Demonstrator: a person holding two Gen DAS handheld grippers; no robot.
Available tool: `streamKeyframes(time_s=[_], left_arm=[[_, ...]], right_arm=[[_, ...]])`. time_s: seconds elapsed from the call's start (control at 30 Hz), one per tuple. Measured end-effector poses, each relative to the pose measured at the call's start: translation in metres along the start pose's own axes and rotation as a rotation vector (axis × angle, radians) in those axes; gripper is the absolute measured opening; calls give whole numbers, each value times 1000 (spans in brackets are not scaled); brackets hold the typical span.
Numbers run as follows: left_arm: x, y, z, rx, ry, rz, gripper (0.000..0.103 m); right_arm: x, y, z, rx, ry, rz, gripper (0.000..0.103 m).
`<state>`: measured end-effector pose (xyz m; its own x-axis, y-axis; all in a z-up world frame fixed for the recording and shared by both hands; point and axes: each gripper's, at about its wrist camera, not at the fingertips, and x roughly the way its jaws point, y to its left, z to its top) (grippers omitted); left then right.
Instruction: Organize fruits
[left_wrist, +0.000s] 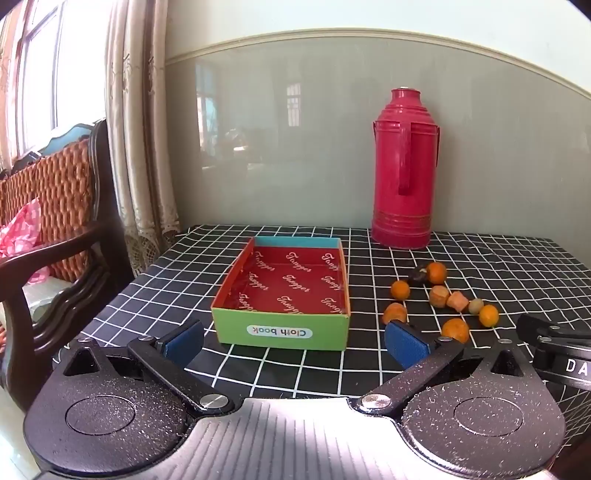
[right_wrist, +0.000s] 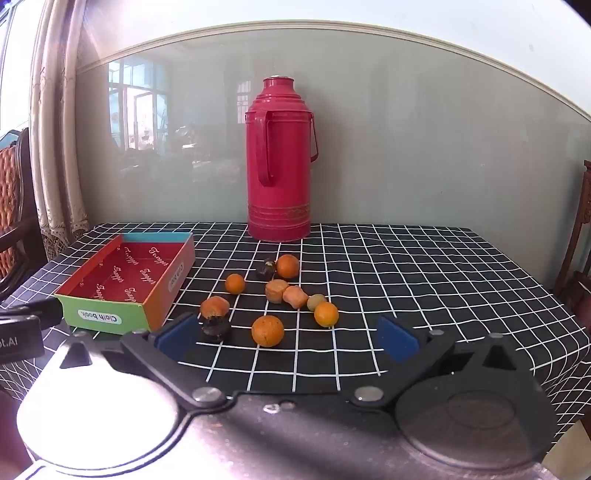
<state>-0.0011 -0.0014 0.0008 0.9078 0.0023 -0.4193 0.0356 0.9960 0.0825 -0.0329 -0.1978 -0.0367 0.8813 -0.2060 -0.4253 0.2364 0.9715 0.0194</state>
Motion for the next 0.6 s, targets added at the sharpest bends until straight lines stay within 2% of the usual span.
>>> streamKeyframes(time_s=[0.07, 0.6], left_arm=[[-1, 2, -7, -12, -22, -3, 103], [2, 5, -2, -23, 11, -14, 103]], right_arm=[[0, 2, 0, -11, 2, -6, 97], [-1, -2, -2, -1, -6, -11, 97]])
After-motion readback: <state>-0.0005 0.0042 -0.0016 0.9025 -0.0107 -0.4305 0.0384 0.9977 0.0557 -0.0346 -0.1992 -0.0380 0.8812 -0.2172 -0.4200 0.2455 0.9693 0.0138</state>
